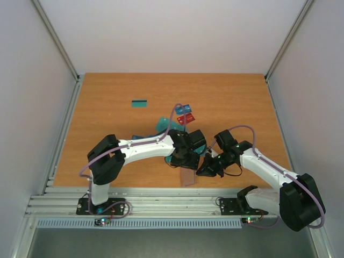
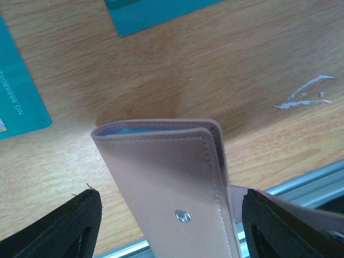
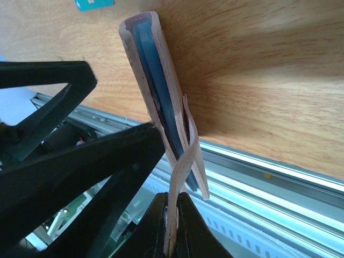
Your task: Put the credit cards into the card holder
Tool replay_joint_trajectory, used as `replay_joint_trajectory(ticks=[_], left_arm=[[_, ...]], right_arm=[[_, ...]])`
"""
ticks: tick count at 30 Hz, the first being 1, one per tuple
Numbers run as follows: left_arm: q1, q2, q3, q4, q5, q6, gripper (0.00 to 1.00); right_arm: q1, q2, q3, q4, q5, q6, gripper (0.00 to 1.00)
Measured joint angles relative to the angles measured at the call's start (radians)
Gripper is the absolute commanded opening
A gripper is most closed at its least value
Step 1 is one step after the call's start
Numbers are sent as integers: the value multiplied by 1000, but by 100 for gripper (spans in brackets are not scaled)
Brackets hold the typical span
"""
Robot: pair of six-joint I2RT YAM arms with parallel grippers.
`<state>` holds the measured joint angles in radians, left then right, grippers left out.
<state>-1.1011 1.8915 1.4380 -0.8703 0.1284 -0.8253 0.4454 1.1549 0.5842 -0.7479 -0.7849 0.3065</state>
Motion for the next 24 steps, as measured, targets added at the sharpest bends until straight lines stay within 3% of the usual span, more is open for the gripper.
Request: replay_joint_trajectory(ticks=[12,24], left_arm=[[0,51,0,14,-3,-5,69],[0,-77,-105,-3,-51,-34,64]], right_arm=[[1,-14,0,-24,13,4,1],[2,-3,0,-56,45,-2,1]])
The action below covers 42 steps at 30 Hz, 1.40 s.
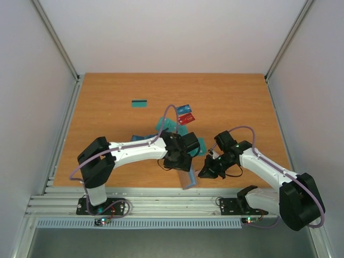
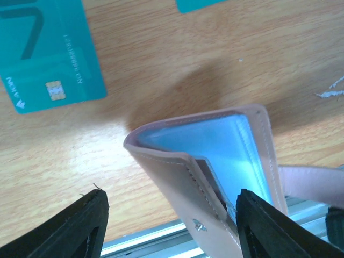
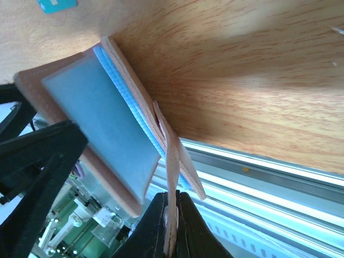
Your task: Put the credit cards into the card holder
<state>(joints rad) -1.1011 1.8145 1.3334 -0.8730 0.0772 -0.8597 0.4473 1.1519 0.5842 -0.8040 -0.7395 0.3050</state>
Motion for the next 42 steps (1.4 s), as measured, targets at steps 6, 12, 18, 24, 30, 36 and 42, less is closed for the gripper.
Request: replay_joint_trajectory(ticks=[6,12,18,24,30,36,42], left_arm=[[0,-70,-67,0,-10,-25,49],[0,-107,-108,2,-21,-44,37],[0,-155,-172,34,-23,-55,16],[4,-196,-251,110,-16,-68,0],[24,-241,-312,207,3,-68,0],[65,-252,-352,275,25,-56,0],[88,-253,-348,283,23,-49,0]], right_arm=[[0,25,0,-5,18,-12,1],[0,64,0,-2,32,-18,1],[0,88,1,12,37,-19,1],[0,106,1,24,44,-19,1],[0,134,2,55,48,-18,1],[0,204,53,63,72,-45,16],[-16,283,140,48,101,-121,36]])
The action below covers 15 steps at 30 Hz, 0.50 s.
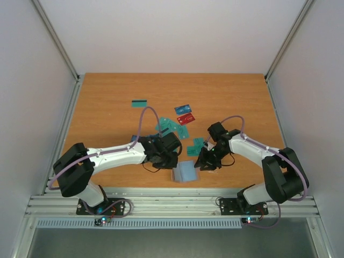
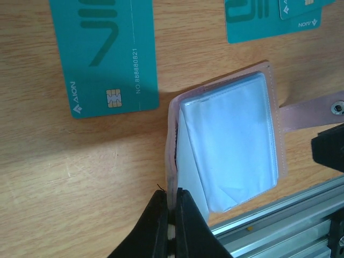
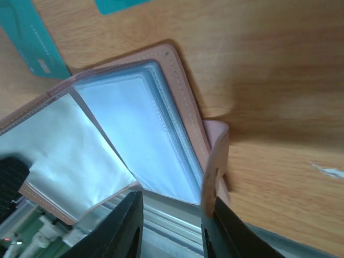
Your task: Put the credit cards into the card holder
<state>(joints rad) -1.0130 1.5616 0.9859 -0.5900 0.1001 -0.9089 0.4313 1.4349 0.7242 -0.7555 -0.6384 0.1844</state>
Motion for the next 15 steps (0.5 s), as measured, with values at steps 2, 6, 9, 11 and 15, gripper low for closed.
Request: replay_joint_trajectory(ticks=[2,6,9,11,15], left_arm=[[0,0,5,-10,-6,-3,0],[0,-29,5,-36,-38,-31,0],[0,-63,-4,-45,-53,-53,0],[2,-74,-9,-46,-58,-67,2],[3,-80,-28,-45,-60,-85,5]], right_arm=[[-6,-2,16,-21,16,-25,40],[-10,-31,44,-81,50,-66,44],[-11,-64,74,-137,75,-93,45],[-11,-89,95,-167,85,-102,45],[-11,-132,127,-202,86,-114,46]])
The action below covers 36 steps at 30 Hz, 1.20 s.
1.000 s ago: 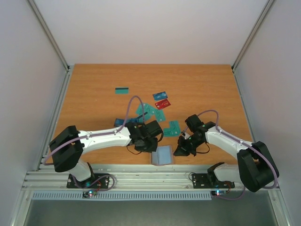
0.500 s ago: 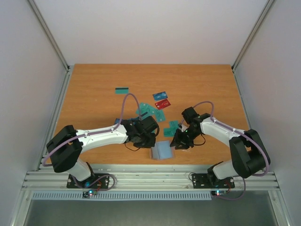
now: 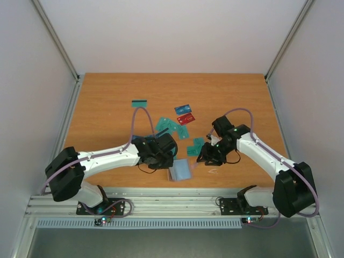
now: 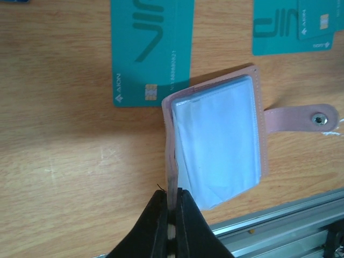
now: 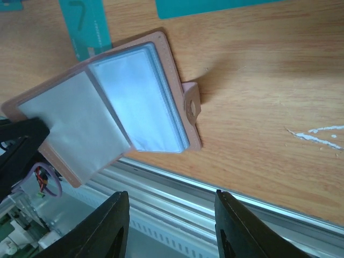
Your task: Put the credit cards into the card holder
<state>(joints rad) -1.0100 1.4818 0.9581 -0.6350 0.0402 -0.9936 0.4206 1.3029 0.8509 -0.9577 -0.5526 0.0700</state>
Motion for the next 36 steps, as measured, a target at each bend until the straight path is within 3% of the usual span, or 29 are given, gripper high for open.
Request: replay_joint_trajectory(ticks=[7,13,25,28,32,36], left_arm=[[0,-69,-72,4,15,-30,16],[0,-169,-157,8,14,-76,33],[20,-292,-141,-134,-103,-79,56],[77,-323,-129,-159,-122,-60,56],[235,-314,-102,-169,-104,14,55],[402,-203,-28,-164,-31,143,55]], right_arm=[[0,-39,-14,2,-48,8,46],[3,-43,-23,17,-95,30,46],[18,-27,86,45,-112,49,44],[19,35,114,58,-113,48,43],[22,167,172,74,-107,45,42],[25,264,251,78,-92,43,42]])
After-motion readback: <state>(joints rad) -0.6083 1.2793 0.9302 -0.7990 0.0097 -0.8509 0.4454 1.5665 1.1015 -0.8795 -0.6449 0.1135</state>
